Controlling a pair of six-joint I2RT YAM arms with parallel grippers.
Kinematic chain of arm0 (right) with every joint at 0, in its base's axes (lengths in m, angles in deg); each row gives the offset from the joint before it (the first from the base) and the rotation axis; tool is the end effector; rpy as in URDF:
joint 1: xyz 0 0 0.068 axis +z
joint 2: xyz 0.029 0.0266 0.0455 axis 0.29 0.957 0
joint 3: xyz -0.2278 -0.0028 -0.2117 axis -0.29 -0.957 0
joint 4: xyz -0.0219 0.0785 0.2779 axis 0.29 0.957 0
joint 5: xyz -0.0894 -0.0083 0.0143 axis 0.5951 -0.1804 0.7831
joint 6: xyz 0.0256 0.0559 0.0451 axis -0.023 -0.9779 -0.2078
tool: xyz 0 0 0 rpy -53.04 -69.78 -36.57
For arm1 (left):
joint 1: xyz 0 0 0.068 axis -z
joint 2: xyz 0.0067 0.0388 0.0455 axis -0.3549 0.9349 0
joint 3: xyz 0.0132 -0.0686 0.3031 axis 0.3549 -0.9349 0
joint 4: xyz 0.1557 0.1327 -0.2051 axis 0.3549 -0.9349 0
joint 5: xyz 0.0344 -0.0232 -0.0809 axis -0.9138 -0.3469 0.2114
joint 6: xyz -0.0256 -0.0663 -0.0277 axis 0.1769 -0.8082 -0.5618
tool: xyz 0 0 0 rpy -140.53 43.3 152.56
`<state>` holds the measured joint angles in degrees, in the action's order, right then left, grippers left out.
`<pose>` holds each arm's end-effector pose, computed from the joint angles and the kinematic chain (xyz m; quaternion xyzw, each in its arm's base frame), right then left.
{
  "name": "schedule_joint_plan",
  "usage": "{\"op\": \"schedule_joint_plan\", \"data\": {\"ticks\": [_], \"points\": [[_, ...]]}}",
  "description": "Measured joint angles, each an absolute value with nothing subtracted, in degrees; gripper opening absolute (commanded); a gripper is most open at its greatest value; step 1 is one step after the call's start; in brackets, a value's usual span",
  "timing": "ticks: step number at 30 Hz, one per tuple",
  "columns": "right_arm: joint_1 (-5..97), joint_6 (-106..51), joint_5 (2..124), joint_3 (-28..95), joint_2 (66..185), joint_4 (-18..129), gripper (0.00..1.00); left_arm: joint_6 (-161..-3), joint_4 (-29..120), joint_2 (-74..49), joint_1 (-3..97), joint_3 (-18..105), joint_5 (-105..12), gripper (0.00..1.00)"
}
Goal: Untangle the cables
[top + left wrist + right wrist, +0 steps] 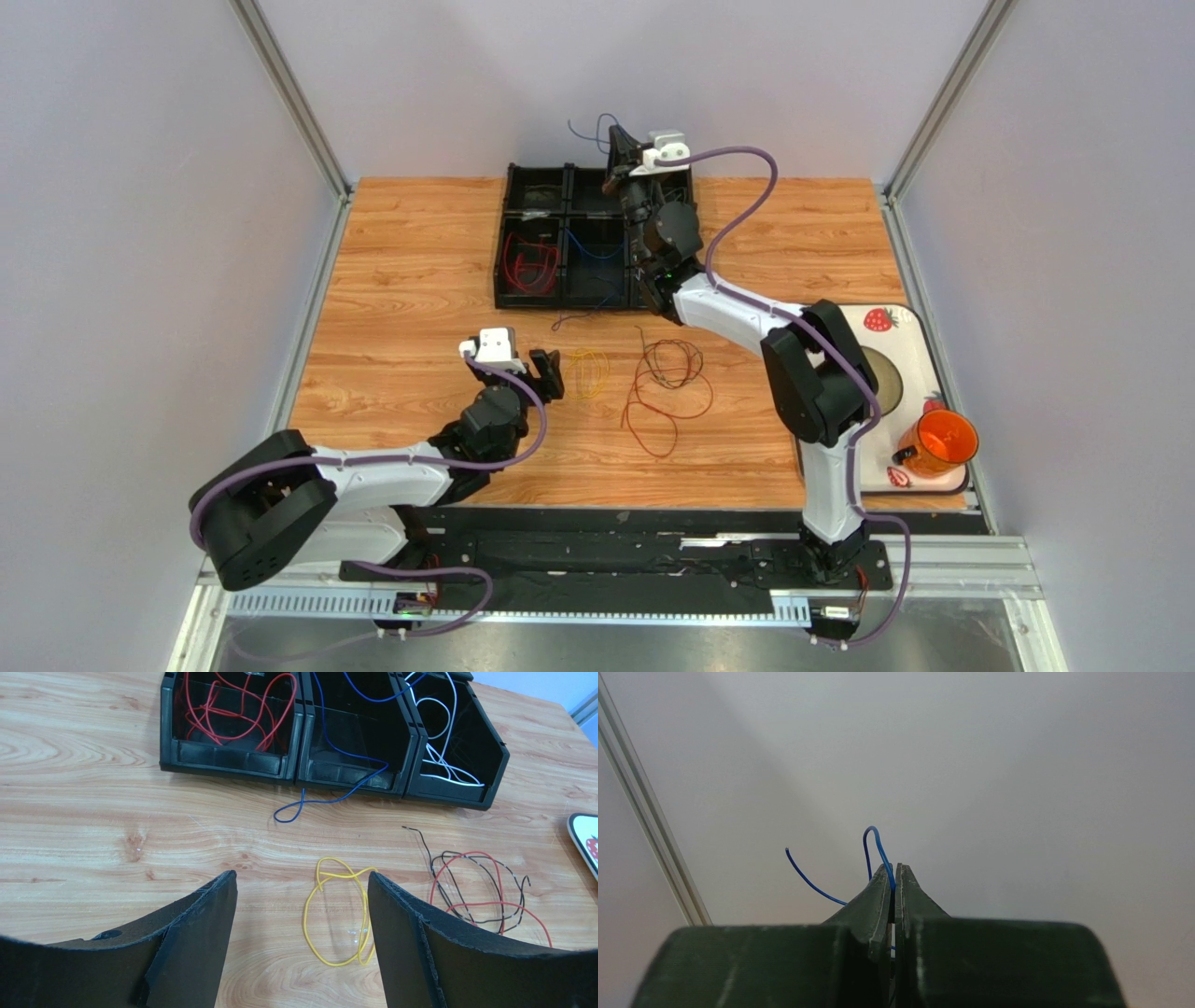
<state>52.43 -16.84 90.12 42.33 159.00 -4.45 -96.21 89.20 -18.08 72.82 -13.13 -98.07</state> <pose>0.4457 0.2921 0.3694 -0.0280 0.5182 0.1516 0.8412 0.1850 -0.1653 0.1932 -0.0730 0.7388 -0.1648 0.6494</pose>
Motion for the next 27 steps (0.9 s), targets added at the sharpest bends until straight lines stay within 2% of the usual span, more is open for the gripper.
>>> {"op": "schedule_joint_plan", "data": {"ticks": [19, 27], "points": [[52.43, -30.98, 90.14, 42.33, 166.96, 6.79, 0.00, -96.17, 89.20, -18.08, 72.82, -13.13, -98.82, 0.76], [52.43, -40.23, 90.05, 43.58, 166.96, 24.84, 0.00, -96.19, 89.22, -18.08, 72.82, -13.13, -99.04, 0.76]]}}
